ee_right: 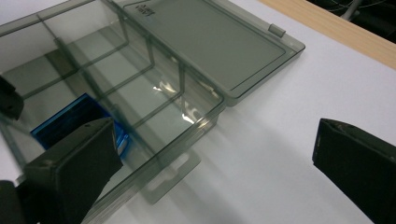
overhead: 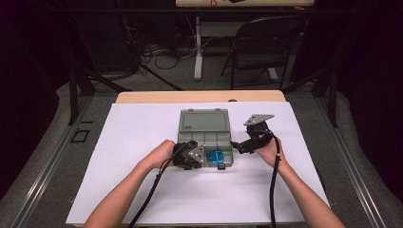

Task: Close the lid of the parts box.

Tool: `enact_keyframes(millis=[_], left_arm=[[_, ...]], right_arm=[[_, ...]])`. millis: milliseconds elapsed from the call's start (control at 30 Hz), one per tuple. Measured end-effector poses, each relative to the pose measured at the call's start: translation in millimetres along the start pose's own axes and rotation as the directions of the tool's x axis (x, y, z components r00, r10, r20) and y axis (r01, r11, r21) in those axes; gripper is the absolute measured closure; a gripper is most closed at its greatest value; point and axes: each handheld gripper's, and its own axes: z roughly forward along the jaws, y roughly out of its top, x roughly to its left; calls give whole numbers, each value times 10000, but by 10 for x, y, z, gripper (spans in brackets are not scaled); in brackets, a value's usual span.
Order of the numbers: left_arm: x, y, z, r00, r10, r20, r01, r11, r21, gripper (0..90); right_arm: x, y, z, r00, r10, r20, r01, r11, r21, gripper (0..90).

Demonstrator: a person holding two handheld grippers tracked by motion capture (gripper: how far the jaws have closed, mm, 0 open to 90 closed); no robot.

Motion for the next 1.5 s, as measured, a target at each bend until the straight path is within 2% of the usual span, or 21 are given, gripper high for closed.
enact_keyframes(millis=[333, 500, 600, 700, 767, 900, 1100, 1133, 1267, 1367, 1500], left_arm=[[-1, 3, -1, 10000, 72, 2, -72, 10000, 68, 849], [5, -3, 2, 10000, 54, 28, -54, 10000, -19, 849], [2, -2, 2, 10000, 54, 27, -54, 10000, 19, 849], [3, -1, 2, 10000, 38, 37, -38, 10000, 30, 849], [5, -2, 3, 10000, 56, 45, -56, 10000, 17, 849], [10, 3, 4, 9999, 104, 99, -104, 9999, 57, 848], [13, 3, 5, 9998, 161, 117, -161, 9998, 66, 848], [16, -1, 6, 9998, 133, 134, -134, 9999, 33, 848], [18, -2, 7, 9998, 158, 145, -158, 9999, 28, 848], [18, 11, 6, 9995, 276, 123, -278, 9995, 117, 847], [24, 4, 11, 9996, 220, 173, -221, 9997, 42, 848]], right_arm=[[-184, 87, 144, 9993, 345, 167, -348, 9993, 132, 0], [-256, 131, 237, 9985, 543, 37, -543, 9985, 59, 0], [-309, 150, 276, 9979, 605, 232, -610, 9979, 205, 0], [-385, 160, 330, 9963, 858, 60, -859, 9960, 239, 13], [-418, 173, 347, 9949, 1007, 72, -1009, 9944, 324, 69], [-436, 166, 405, 9954, 851, 441, -873, 9949, 510, 205], [-474, 111, 496, 9960, 832, 329, -857, 9928, 841, 527], [-473, 105, 514, 9965, 803, 244, -820, 9937, 760, 584], [-462, 106, 553, 9982, 579, 147, -591, 9927, 1050, 781], [-435, 110, 608, 9991, 400, 124, -412, 9924, 1162, 869], [-393, 115, 682, 9998, 208, 70, -216, 9894, 1435, 900]])
